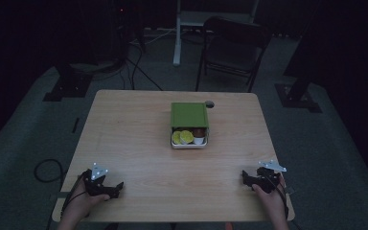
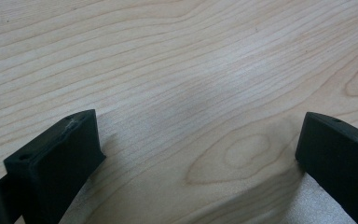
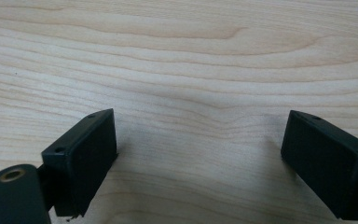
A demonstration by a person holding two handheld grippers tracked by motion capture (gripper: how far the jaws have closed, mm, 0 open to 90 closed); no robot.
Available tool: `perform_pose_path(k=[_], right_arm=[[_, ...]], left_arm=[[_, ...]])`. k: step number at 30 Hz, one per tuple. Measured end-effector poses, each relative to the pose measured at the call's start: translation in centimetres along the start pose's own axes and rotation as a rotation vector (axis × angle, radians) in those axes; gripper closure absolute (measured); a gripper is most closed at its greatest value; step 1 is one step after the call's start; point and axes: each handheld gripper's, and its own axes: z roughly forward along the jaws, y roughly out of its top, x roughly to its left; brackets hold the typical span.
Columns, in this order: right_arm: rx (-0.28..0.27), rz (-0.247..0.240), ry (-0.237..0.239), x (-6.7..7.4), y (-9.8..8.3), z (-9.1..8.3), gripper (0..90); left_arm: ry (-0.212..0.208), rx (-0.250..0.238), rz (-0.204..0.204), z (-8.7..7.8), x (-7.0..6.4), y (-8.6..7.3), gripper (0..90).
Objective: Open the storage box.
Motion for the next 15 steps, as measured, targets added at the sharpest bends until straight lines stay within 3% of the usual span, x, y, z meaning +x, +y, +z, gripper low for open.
perform_pose_path(k=[9, 12, 15], right_arm=[[0.0, 0.001, 0.0, 0.0, 0.03, 0.01, 10.0], [0.0, 0.003, -0.003, 0.02, 0.09, 0.07, 9.9], [0.0, 0.004, -0.003, 0.03, 0.11, 0.09, 9.9]], left_arm=[[-0.004, -0.001, 0.002, 0.01, 0.0, 0.03, 0.7], [-0.024, -0.001, 0.028, 0.04, -0.12, 0.09, 0.7], [-0.033, -0.015, 0.081, 0.15, -0.46, 0.3, 1.4]])
